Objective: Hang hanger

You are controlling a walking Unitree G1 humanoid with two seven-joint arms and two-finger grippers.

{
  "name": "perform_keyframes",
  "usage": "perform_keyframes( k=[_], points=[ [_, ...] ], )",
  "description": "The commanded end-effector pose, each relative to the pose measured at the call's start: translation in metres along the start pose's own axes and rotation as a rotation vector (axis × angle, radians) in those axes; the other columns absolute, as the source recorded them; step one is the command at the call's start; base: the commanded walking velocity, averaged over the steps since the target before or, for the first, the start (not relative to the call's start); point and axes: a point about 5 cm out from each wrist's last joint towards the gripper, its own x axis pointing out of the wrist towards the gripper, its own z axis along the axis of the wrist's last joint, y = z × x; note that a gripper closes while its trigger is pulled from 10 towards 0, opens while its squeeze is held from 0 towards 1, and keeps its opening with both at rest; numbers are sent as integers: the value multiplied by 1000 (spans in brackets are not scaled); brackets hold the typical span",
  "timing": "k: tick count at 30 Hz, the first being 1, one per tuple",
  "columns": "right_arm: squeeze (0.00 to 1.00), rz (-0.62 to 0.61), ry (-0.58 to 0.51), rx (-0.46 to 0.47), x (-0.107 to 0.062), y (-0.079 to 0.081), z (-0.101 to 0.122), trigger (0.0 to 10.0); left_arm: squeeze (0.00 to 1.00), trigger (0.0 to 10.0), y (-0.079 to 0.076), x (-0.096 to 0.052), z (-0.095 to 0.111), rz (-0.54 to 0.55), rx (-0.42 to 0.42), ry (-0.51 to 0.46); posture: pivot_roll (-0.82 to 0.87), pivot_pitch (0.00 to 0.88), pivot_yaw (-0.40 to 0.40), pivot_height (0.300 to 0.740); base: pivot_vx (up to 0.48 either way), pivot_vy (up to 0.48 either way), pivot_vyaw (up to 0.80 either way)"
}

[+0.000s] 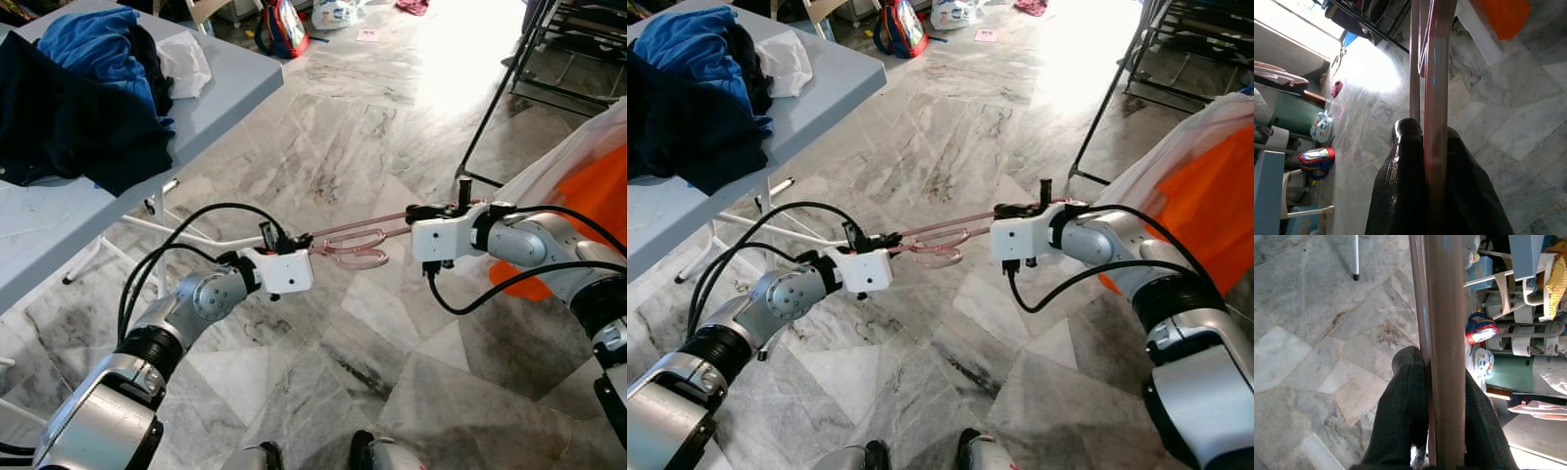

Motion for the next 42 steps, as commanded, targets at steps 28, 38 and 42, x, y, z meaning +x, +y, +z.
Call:
perform_keyframes(
  k=[28,38,42],
  points=[
    [0,-5,54,262,-2,38,-12,0,1000,10000,6,-14,-13,110,-5,8,9,221,40,740,0,0,0],
    [0,-41,111,453,0,68,-14,0,1000,10000,-6,-24,-19,61,-48,-4,5,214,24,740,0,0,0],
    [0,-55,129,521,3,76,-11,0,1000,10000,-3,-26,-22,112,-52,5,2,213,20,740,0,0,0]
  ],
)
